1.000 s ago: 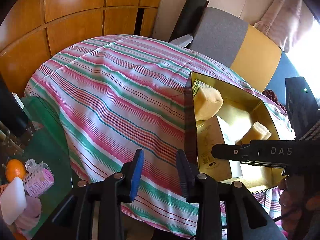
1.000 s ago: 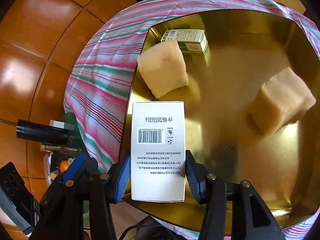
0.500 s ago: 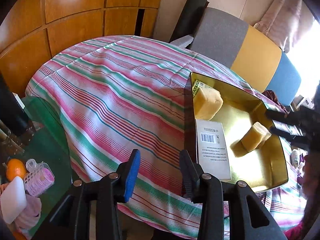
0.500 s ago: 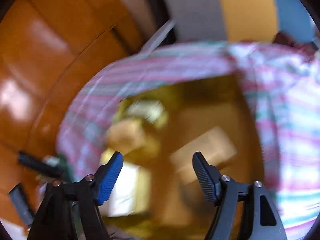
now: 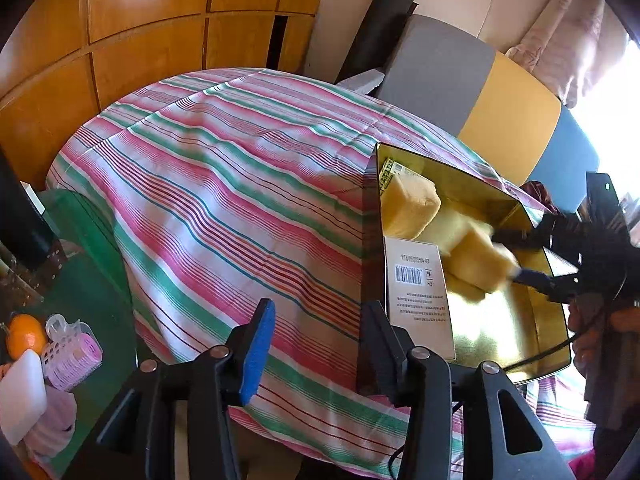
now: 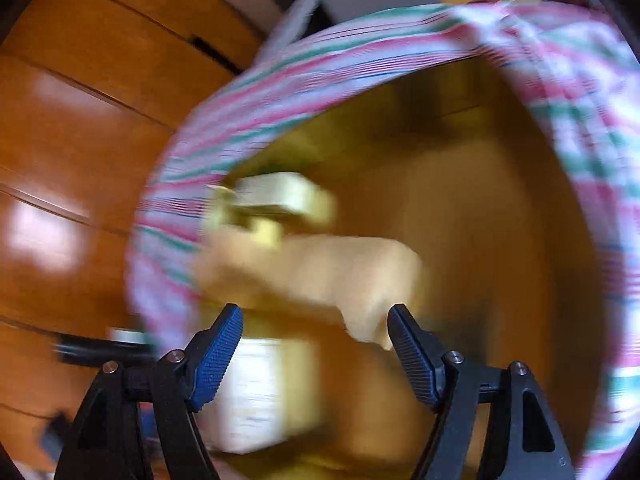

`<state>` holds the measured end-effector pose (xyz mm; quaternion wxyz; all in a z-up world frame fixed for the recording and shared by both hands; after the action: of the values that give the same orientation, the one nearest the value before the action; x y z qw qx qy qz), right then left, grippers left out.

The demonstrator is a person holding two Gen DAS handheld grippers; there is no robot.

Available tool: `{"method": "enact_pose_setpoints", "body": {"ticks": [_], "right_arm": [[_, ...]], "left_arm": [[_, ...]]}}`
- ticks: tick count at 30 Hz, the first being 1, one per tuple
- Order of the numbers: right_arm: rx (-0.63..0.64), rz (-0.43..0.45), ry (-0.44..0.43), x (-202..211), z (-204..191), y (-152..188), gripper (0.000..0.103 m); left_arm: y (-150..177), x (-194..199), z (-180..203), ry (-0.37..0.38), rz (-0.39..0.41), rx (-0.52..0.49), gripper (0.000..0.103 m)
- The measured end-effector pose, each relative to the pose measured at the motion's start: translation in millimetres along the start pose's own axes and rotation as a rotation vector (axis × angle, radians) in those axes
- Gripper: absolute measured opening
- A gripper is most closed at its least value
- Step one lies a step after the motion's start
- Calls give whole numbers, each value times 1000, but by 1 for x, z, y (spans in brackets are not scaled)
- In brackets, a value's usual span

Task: Organize objects
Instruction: 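Lower the tall beige box into the gold tray and open the right tool, then withdraw both tools from the tray back toward the remaining items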

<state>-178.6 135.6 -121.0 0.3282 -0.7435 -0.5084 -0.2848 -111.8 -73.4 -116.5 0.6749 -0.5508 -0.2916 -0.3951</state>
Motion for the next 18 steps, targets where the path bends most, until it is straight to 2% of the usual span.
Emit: {"method": "enact_pose_setpoints", "body": {"ticks": [4, 5, 12, 14, 18], "right_arm": [[53, 1, -117, 0, -28, 1, 76], [66, 0, -116, 1, -30, 2, 76], [170, 44, 15, 19, -29, 16, 77], [221, 65, 75, 26, -30, 21, 77], [324, 112, 163, 41, -33, 35, 77]], "left_arm": [[0, 1, 4, 7, 4, -10, 47], [0, 2, 5, 5, 8, -13, 49], [0, 8, 6, -19, 32, -23, 55], [-3, 13, 8, -43, 58, -33, 63], [-8, 26, 15, -85, 120, -68, 68]]}}
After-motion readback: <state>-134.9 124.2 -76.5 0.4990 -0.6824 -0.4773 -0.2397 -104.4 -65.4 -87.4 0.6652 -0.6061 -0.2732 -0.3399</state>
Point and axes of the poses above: each gripper's, at about its wrist camera, not at the fingertips, and x roughly against the way its jaws point, z to its right, y to its underside, the point moved 9 cm from there along -x, roughly the way its jaws point, and after that the axes turned 4 degrees about -z, right-handed, at the moved point
